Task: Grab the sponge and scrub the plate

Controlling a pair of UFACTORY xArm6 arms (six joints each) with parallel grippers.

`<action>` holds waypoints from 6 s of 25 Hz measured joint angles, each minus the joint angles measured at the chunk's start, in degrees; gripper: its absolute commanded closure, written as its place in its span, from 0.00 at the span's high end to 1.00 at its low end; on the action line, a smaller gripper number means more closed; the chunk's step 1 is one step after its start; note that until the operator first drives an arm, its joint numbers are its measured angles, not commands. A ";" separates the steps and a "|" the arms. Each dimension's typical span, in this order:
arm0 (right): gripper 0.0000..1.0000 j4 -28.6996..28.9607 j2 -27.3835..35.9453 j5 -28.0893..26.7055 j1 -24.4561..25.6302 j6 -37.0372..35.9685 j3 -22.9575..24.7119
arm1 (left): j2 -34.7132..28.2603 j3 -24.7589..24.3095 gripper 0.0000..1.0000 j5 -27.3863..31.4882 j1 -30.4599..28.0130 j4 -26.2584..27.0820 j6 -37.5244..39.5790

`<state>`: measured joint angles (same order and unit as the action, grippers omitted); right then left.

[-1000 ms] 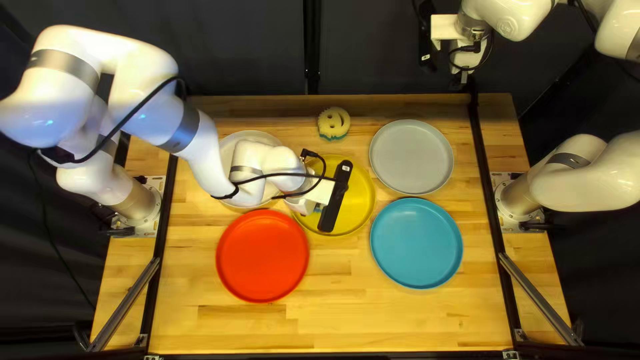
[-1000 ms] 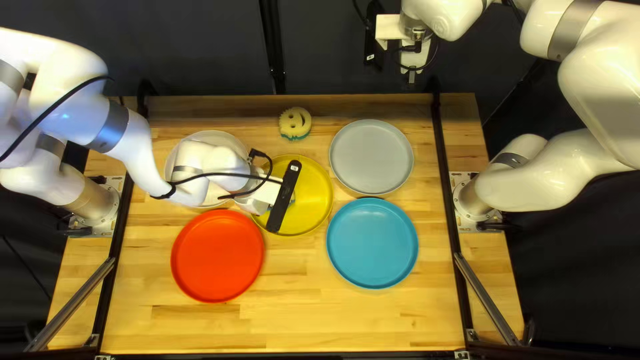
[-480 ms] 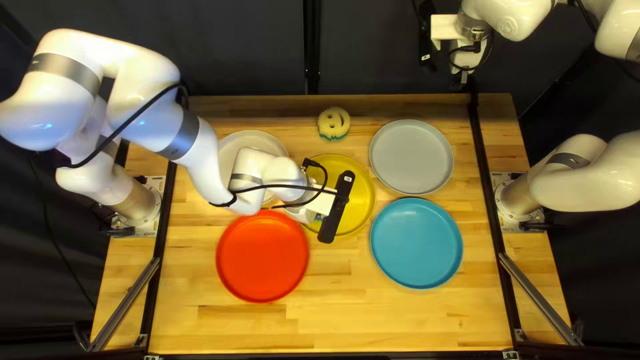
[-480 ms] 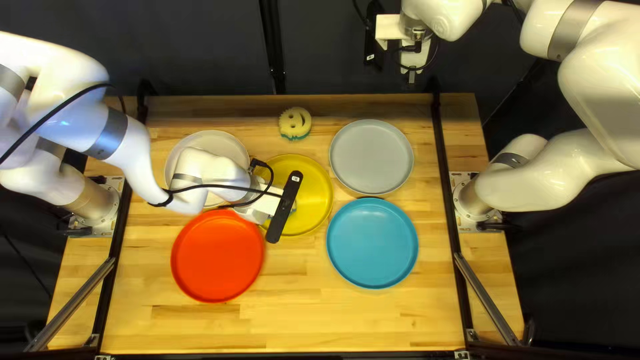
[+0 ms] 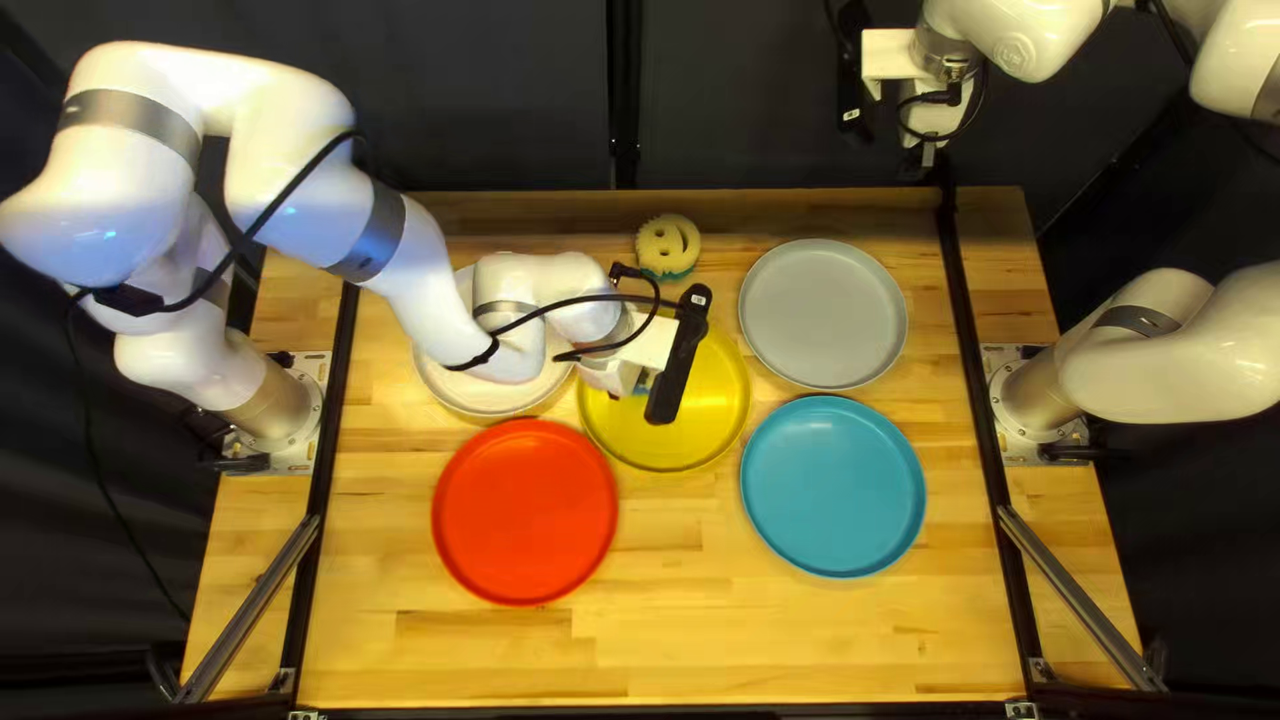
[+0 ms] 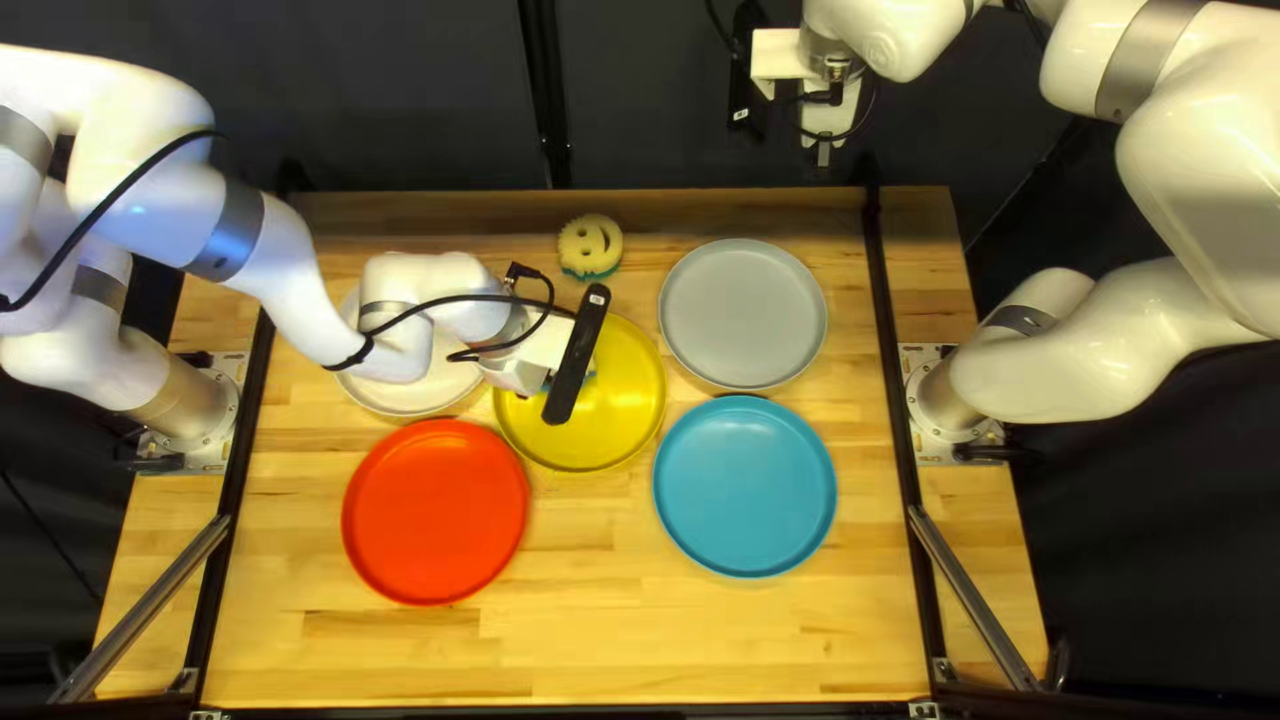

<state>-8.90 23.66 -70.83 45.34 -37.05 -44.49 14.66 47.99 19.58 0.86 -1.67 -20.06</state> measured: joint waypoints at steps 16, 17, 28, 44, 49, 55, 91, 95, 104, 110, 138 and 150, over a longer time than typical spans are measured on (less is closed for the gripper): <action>1.00 0.00 0.00 0.00 0.00 0.00 0.00 | 0.20 0.08 0.00 -0.27 -6.96 -4.58 8.07; 1.00 0.00 0.00 0.00 0.00 0.00 0.00 | 0.22 0.15 0.00 -0.21 -6.51 -4.46 7.61; 1.00 0.00 0.00 0.00 0.00 0.00 0.00 | 3.41 6.74 0.00 5.09 0.79 -1.08 -2.19; 1.00 0.00 0.00 0.00 0.00 0.00 0.00 | 1.61 2.47 0.00 4.17 -5.19 -6.28 6.29; 1.00 0.00 0.00 0.00 0.00 0.00 0.00 | -0.58 0.79 0.00 4.57 -8.57 -9.49 11.83; 1.00 0.00 0.00 0.00 0.00 0.00 0.00 | 2.63 4.51 0.00 4.69 -7.70 -9.66 10.29; 1.00 0.00 0.00 0.00 0.00 0.00 0.00 | 1.88 4.33 0.00 6.19 -9.28 -14.31 14.51; 1.00 0.00 0.00 0.00 0.00 0.00 0.00 | 4.82 8.93 0.00 7.10 -8.34 -13.53 11.80; 1.00 0.00 0.00 0.00 0.00 0.00 0.00 | 9.95 15.97 0.00 7.89 -3.24 -9.35 2.59; 1.00 0.00 0.00 0.00 0.00 0.00 0.00 | 9.19 14.99 0.00 8.02 -1.29 -7.61 0.12; 1.00 0.00 0.00 0.00 0.00 0.00 0.00 | 12.52 20.42 0.00 8.53 -3.62 -8.87 2.29; 1.00 0.00 0.00 0.00 0.00 0.00 0.00 | 8.31 13.03 0.00 6.60 -6.08 -10.69 6.32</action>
<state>-8.90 23.66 -70.83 45.34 -37.05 -44.49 22.98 61.02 26.18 -5.22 -12.36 -13.73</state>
